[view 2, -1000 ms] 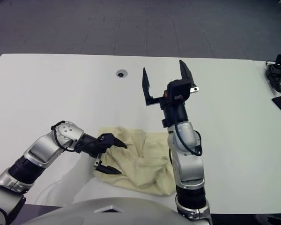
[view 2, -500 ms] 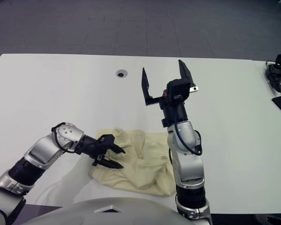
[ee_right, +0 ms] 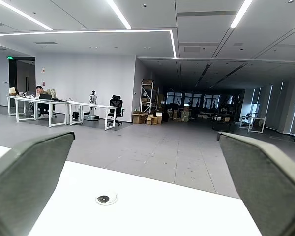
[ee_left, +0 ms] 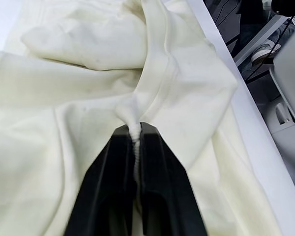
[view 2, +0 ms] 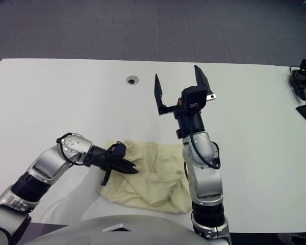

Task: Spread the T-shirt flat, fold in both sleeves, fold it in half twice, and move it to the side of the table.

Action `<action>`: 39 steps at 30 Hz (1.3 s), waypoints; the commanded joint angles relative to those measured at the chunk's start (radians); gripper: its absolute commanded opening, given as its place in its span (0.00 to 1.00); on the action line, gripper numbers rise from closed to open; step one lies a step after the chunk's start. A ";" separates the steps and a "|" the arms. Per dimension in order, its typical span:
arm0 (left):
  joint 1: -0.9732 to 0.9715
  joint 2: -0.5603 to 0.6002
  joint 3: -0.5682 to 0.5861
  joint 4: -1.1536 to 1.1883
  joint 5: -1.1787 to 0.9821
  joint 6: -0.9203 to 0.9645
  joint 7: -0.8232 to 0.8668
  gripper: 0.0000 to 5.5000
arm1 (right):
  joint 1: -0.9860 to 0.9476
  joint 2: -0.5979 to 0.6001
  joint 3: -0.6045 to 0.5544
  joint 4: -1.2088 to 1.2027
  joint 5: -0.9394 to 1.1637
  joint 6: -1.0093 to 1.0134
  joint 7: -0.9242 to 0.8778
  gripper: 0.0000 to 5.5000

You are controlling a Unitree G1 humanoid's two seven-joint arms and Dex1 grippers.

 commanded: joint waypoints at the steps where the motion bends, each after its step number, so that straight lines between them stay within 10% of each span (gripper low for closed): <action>1: 0.004 0.003 0.003 0.000 0.006 -0.010 0.006 0.00 | -0.007 -0.002 -0.003 -0.018 0.006 0.015 0.003 0.98; 18: 0.167 0.042 0.116 -0.243 -0.017 -0.133 0.099 0.00 | -0.053 -0.060 -0.106 -0.087 0.115 0.154 0.059 0.98; 29: 0.347 0.108 0.164 -0.490 -0.023 -0.135 0.185 0.00 | 0.049 -0.637 -0.455 0.001 0.619 0.335 0.809 0.98; 39: 0.393 0.173 0.197 -0.534 -0.022 -0.158 0.200 0.00 | 0.224 -0.975 -0.385 0.211 0.471 0.117 1.290 0.98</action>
